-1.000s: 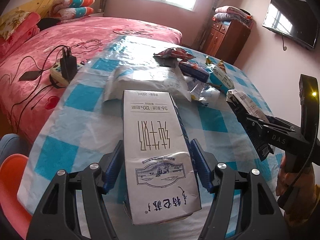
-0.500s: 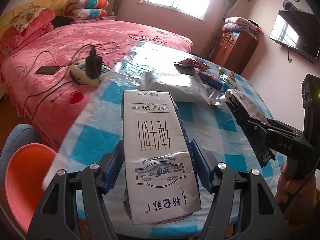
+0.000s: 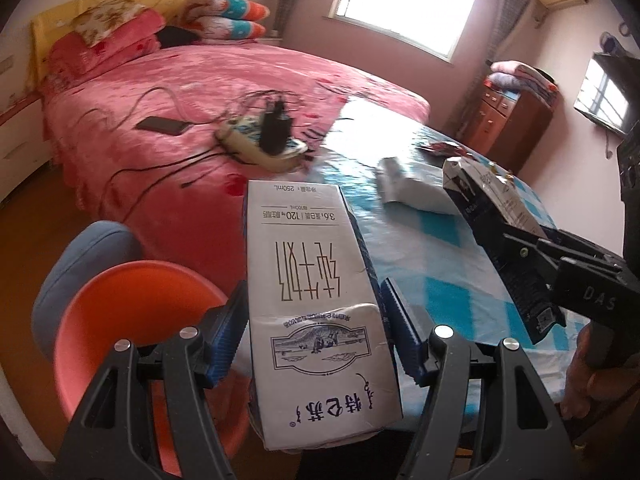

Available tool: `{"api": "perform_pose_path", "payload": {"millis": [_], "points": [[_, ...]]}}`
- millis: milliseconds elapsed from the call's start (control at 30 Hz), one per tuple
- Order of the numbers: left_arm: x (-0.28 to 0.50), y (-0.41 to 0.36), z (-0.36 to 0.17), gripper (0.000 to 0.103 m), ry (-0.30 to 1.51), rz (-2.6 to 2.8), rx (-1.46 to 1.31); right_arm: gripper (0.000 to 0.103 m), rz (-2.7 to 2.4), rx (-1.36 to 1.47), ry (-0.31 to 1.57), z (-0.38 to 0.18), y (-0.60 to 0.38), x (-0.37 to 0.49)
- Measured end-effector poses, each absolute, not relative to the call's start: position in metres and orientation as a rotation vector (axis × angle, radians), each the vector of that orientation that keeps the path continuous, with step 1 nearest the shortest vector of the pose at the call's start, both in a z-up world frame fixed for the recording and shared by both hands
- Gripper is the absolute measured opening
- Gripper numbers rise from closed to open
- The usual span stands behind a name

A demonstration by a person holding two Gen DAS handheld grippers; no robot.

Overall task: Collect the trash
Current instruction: 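Carry both cartons over the orange bucket and open both grippers to drop them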

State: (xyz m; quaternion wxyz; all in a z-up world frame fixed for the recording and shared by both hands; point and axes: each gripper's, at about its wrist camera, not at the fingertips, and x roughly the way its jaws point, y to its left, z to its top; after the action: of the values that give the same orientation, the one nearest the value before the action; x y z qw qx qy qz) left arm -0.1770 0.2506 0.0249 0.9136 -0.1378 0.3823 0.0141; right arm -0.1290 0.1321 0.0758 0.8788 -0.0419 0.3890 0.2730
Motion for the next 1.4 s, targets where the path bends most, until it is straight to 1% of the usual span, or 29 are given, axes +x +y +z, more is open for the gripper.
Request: {"api": "perform_pose_path", "payload": {"millis": [300,767,833,867,900,1067,1333,1400], "points": [[-0.206,0.302,0.012,0.067,0.806,0.143,-0.316,0.06,0.708,-0.121,0.83,0.075,0.2,-0.138],[-0.231,0.362,-0.038,0.067,0.911,0.31,-0.382,0.061,0.9,-0.156,0.87,0.066,0.288,-0.152],[-0.233,0.369,-0.045,0.069,0.933,0.342,-0.395,0.074,0.923,-0.135,0.891,0.06,0.296,-0.15],[-0.234,0.373,-0.048,0.07,0.942,0.353,-0.403,0.087,0.922,-0.123,0.894,0.059,0.297,-0.15],[-0.236,0.377,-0.05,0.072,0.948,0.369,-0.409,0.089,0.925,-0.1,0.897,0.057,0.296,-0.149],[-0.243,0.384,-0.046,0.075,0.93,0.405,-0.383,0.089,0.902,0.01,0.922,0.052,0.275,-0.14],[-0.241,0.378,-0.038,0.076,0.91,0.403,-0.367,0.089,0.805,0.078,0.853,0.057,0.227,-0.136],[-0.24,0.374,-0.036,0.076,0.908,0.392,-0.36,0.091,0.787,0.075,0.843,0.055,0.218,-0.137]]}}
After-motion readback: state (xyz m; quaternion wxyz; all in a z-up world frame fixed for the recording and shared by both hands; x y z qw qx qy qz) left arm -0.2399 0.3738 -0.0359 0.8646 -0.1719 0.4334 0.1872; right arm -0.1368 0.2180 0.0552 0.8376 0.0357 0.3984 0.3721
